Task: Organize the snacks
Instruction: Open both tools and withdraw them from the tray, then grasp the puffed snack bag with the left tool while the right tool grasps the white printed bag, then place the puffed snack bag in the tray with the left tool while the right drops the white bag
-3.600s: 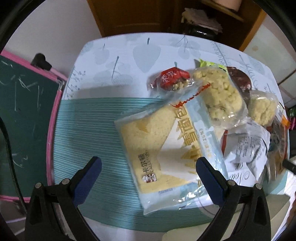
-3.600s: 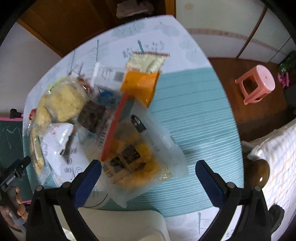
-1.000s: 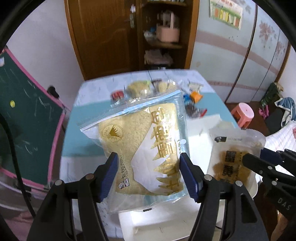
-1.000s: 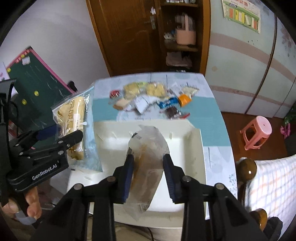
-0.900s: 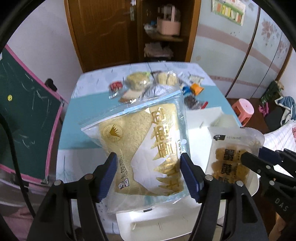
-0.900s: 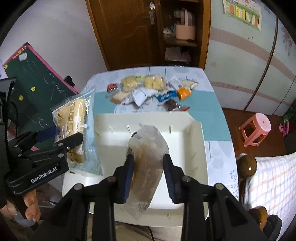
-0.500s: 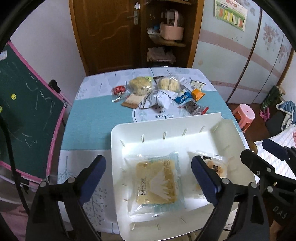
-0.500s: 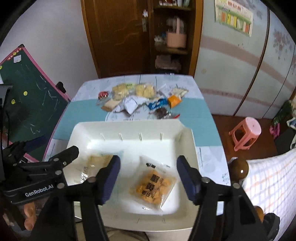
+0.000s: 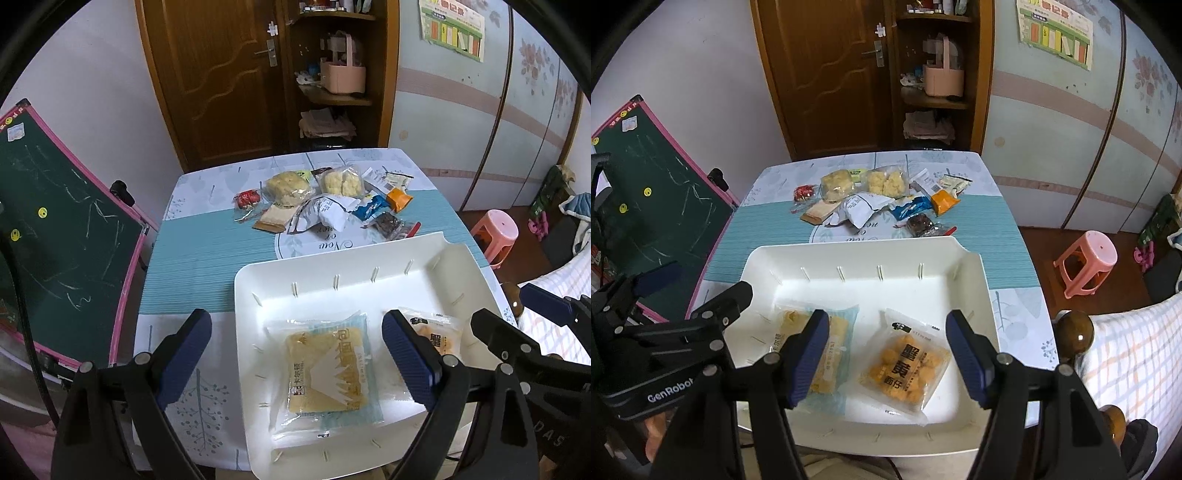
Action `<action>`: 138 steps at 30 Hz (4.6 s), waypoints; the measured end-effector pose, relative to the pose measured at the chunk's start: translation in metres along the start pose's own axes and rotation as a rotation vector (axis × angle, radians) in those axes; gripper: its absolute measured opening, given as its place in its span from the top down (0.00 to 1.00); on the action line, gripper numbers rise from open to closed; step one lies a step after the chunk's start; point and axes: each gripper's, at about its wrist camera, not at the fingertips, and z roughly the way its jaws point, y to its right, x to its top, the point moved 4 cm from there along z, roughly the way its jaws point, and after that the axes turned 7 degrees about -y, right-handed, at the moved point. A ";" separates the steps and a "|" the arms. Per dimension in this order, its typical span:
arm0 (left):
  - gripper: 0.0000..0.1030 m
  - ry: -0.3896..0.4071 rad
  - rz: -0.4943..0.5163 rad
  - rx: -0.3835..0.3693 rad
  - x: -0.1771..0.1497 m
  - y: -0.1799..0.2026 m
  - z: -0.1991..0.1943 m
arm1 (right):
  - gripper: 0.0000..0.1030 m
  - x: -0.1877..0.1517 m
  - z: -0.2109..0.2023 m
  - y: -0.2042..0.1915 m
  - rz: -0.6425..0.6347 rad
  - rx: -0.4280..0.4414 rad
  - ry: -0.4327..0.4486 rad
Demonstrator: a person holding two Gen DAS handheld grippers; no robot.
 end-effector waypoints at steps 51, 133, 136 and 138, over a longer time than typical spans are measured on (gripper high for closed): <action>0.10 0.064 -0.054 0.117 0.260 -0.102 0.088 | 0.36 0.242 0.107 0.003 -0.007 0.145 -0.148; 0.43 0.013 0.009 -0.200 0.055 -0.010 -0.003 | 0.65 0.048 -0.019 0.020 0.043 0.269 0.011; 0.43 0.028 0.017 -0.156 0.036 -0.003 -0.009 | 0.65 0.032 -0.023 0.017 0.034 0.256 0.003; 0.43 0.043 0.020 -0.114 0.029 -0.002 -0.011 | 0.65 0.024 -0.021 0.016 0.033 0.243 -0.007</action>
